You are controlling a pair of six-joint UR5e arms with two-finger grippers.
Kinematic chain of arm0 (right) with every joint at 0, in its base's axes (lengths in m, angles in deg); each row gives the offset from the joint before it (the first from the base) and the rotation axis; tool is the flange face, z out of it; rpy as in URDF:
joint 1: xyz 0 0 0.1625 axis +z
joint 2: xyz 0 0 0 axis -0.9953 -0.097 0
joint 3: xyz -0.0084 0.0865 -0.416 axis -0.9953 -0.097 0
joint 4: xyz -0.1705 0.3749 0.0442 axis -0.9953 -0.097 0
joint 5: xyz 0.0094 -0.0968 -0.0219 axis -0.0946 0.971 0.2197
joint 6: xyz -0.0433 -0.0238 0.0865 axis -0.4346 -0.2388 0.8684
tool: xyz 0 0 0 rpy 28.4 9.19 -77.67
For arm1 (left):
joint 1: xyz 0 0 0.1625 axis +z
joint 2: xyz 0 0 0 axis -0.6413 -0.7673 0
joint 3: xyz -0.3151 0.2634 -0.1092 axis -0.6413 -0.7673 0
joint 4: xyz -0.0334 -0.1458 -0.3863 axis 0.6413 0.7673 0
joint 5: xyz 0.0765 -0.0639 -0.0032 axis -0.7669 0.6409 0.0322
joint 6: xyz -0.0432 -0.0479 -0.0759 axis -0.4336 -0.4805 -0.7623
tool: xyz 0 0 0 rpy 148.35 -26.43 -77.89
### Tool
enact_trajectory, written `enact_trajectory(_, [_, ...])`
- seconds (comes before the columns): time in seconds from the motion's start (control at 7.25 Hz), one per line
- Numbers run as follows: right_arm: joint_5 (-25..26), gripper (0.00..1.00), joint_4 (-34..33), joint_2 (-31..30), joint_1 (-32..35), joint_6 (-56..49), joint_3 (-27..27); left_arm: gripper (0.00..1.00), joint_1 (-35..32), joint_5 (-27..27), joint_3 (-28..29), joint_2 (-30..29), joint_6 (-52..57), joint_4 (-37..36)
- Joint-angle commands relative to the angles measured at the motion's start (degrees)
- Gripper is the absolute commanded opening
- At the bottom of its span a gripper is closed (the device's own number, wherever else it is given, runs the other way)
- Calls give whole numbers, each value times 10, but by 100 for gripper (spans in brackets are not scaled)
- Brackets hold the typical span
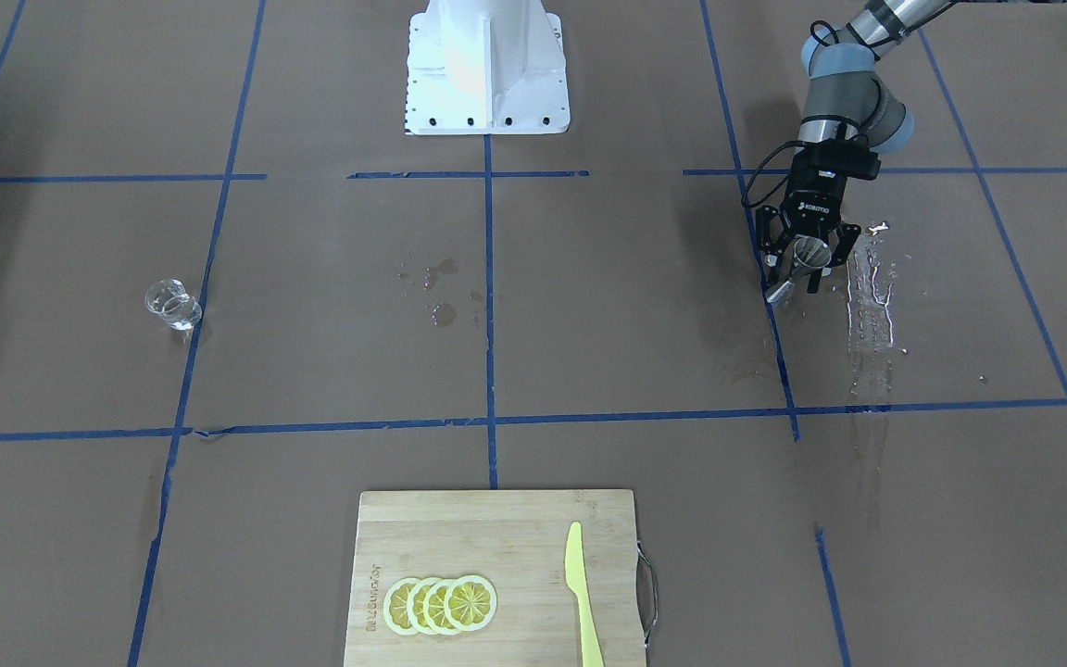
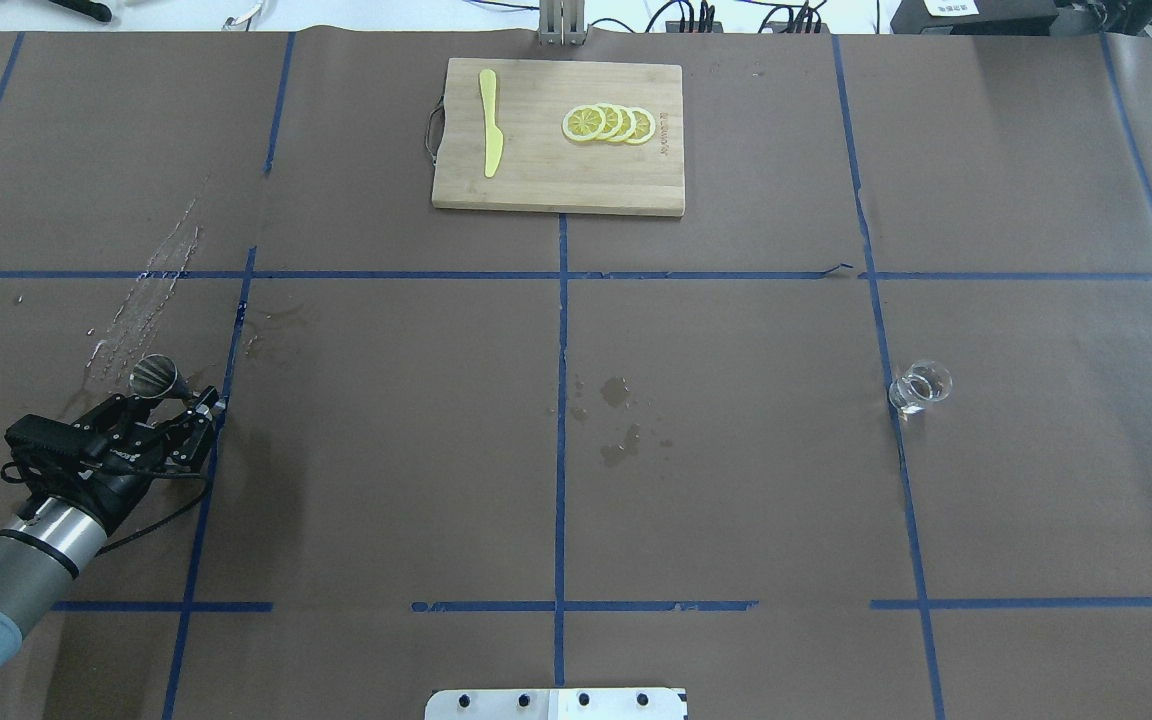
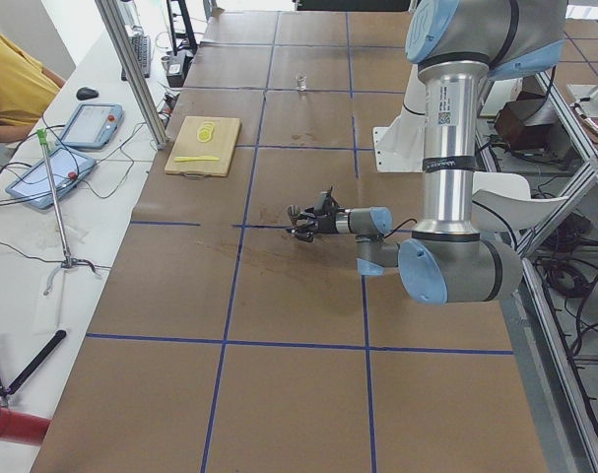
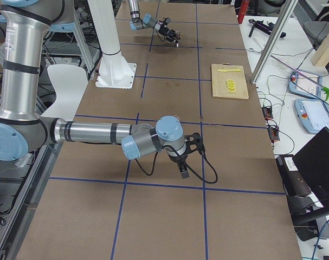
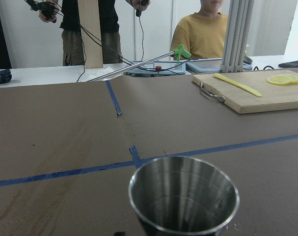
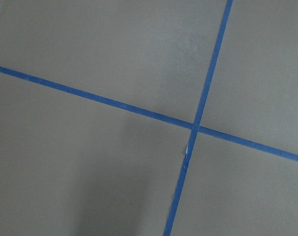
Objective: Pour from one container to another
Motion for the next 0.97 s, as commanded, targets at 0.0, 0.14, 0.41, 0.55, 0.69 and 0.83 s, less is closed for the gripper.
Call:
enact_trajectory(0.0, [0, 100, 1, 0, 0, 0, 0, 61, 6, 0, 3, 2, -1, 2])
enact_trajectory(0.14, [0, 100, 0, 0, 0, 0, -1, 61, 8, 0, 3, 2, -1, 2])
enact_trajectory(0.41, [0, 100, 0, 0, 0, 0, 0, 58, 14, 0, 3, 4, -18, 3])
enact_trajectory(0.55, [0, 100, 1, 0, 0, 0, 0, 58, 15, -1, 2, 5, -18, 3])
enact_trajectory(0.69, [0, 100, 1, 0, 0, 0, 1, 58, 15, -10, 1, 5, -18, 3])
enact_trajectory(0.83, [0, 100, 0, 0, 0, 0, 0, 58, 15, -20, 1, 6, -19, 4])
